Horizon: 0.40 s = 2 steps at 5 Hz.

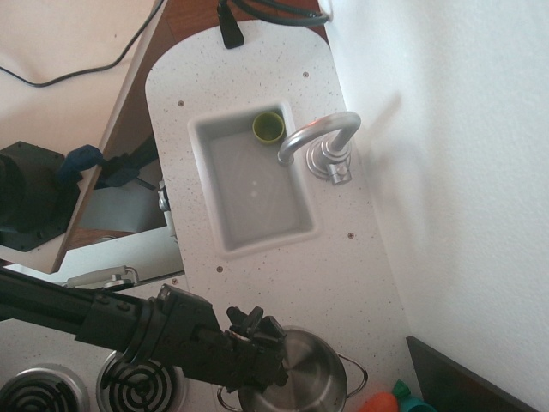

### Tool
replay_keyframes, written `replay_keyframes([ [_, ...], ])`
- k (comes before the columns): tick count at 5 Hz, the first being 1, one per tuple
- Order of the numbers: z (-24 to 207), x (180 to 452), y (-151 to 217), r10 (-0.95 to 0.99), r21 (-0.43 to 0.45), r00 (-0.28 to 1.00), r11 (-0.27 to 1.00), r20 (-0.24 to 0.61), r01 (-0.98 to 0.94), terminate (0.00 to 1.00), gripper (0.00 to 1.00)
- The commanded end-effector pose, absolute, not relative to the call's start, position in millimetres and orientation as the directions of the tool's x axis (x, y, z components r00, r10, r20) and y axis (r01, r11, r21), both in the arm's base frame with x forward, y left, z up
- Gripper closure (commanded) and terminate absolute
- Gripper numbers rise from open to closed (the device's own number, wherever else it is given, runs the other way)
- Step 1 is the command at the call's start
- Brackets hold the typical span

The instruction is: Pick up pot

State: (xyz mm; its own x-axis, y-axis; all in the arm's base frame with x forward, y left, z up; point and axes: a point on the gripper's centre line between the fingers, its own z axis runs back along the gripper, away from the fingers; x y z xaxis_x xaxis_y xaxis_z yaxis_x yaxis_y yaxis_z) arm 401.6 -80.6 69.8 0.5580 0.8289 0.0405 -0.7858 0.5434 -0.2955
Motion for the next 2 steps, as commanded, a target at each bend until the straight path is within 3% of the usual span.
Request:
replay_keyframes([
  [1,100.5,405.0,-85.1,0.835,-0.358,0.544,0.534,0.08,-0.766,0.0,1.0],
  [2,139.8,386.9,-83.9,0.828,-0.453,0.537,0.545,0.161,-0.705,0.0,1.0],
])
